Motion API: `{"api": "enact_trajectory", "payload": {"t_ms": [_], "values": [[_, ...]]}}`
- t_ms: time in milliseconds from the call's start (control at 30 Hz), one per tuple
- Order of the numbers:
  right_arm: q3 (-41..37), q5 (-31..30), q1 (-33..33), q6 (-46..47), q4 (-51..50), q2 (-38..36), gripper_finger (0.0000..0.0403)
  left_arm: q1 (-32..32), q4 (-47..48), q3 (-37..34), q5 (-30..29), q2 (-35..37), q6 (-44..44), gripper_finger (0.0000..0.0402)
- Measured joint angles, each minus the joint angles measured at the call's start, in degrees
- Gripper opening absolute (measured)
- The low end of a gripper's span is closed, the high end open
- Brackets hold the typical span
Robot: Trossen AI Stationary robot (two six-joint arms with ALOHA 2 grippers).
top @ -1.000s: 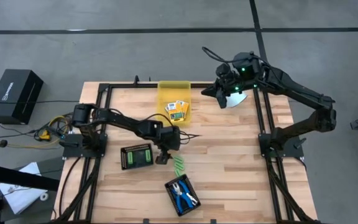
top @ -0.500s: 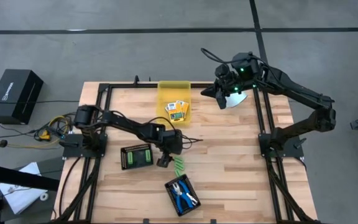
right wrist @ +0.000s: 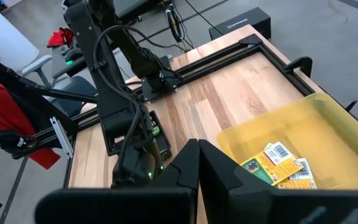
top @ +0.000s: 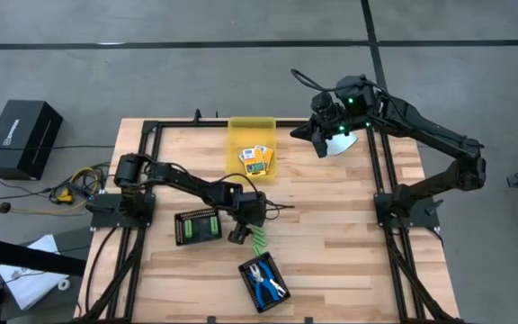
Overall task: Pick & Place School Supplies
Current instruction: Put the green eraser into the left black bin
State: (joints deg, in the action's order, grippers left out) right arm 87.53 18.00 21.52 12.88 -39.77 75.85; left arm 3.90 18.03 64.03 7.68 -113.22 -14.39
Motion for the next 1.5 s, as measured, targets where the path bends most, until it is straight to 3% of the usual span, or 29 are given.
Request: {"api": "enact_trajectory", "payload": {"t_ms": [133,567,933,1067,1333,1500], "values": [[0.0,0.0,0.0,0.0,0.0,0.0,0.0000,-0.1,-0.3,0.1,-1.2,-0.8,0.0,0.0183],[0.0,0.0,0.7,-1.3,1.0,0.0,0.0000,-0.2,-1.6,-0.5,1.7,-1.5,3.4,0.0058],[0.0,2.9,3.8,-1.4,1.9,0.0,0.0000,-3.4,-1.0,-0.8,-0.3,2.9,10.5,0.0057],[0.0,3.2,4.2,-2.2,2.3,0.0,0.0000,-5.1,4.0,-0.9,-4.6,7.7,12.7,0.0052],[0.0,4.3,4.2,-5.4,3.1,0.0,0.0000,-6.3,13.7,-0.5,-5.4,21.0,19.7,0.0052],[0.0,4.7,4.1,-6.3,3.5,0.0,0.0000,-3.8,26.4,-0.6,-7.3,27.1,26.8,0.0052]]}}
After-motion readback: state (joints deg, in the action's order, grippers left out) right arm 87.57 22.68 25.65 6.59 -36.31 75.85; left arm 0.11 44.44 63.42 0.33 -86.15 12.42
